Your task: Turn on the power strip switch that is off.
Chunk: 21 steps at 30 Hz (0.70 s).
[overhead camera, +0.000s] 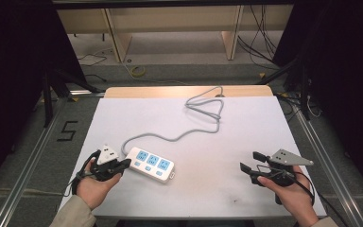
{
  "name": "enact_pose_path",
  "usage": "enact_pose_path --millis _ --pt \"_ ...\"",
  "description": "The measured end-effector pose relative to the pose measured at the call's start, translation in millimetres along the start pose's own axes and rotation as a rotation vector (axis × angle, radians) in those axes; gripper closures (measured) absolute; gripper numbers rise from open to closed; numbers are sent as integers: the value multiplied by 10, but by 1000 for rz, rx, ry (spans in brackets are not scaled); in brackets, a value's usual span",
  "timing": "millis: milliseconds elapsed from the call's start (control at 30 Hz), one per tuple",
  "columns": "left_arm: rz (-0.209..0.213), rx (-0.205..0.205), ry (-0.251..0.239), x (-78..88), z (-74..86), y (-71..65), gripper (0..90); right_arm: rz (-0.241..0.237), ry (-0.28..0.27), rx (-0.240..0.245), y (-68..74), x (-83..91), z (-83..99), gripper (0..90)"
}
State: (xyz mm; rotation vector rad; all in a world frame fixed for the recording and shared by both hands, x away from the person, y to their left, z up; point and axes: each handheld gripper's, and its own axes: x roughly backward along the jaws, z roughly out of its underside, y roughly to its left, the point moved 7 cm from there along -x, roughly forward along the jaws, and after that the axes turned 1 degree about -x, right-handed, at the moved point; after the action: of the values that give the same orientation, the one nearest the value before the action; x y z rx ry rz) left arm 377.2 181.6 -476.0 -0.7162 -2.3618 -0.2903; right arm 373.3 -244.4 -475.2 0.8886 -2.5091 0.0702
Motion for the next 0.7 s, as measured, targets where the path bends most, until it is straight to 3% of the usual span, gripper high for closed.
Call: enact_pose_path --millis 700 --pt "18 7 23 -110 -98 -37 897 6 18 7 -11 -19 28 285"
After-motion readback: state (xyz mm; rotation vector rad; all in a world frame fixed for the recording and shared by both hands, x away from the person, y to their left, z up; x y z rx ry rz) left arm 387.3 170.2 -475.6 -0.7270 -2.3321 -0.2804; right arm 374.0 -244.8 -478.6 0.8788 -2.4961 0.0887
